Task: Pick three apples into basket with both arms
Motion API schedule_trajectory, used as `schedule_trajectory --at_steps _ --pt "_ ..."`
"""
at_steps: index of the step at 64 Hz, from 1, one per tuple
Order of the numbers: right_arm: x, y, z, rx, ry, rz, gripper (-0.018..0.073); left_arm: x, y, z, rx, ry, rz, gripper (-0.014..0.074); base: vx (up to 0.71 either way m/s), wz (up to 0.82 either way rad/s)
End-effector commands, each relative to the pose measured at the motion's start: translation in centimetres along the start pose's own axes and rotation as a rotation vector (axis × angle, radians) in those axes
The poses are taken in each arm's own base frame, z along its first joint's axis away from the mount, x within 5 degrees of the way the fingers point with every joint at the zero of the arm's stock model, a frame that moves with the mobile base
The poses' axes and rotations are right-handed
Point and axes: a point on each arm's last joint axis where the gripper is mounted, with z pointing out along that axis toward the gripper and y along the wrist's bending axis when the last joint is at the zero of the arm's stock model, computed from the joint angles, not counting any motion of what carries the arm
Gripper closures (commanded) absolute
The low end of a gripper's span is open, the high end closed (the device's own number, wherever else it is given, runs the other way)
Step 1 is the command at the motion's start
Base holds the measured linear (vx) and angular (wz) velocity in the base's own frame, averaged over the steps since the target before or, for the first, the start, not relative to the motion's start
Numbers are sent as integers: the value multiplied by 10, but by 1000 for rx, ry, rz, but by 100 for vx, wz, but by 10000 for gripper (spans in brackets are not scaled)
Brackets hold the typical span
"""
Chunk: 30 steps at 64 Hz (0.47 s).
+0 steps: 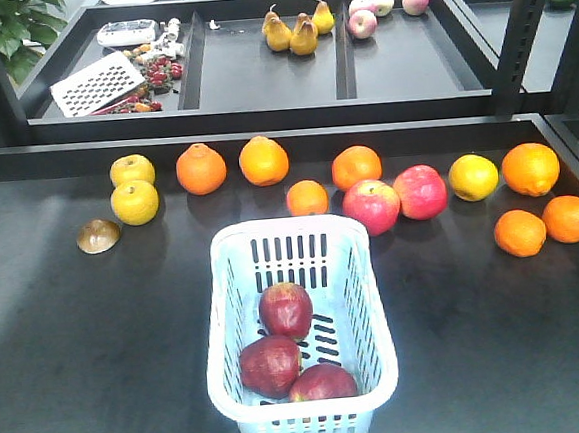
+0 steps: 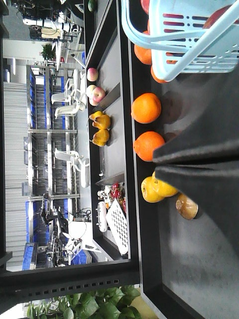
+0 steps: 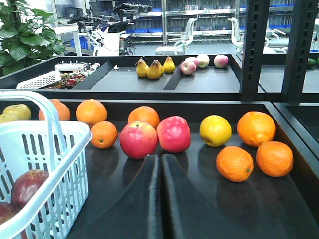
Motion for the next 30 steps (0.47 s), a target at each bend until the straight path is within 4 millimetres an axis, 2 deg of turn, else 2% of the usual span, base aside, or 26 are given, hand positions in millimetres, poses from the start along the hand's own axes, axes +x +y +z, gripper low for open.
schedule_trajectory --at_steps 1,30 --pt "-3 0 -1 0 -81 -9 568 -6 -1 -1 8 -78 -19 603 0 0" --pt "-3 0 -1 0 -81 -9 568 -6 -1 -1 8 -78 -19 603 0 0"
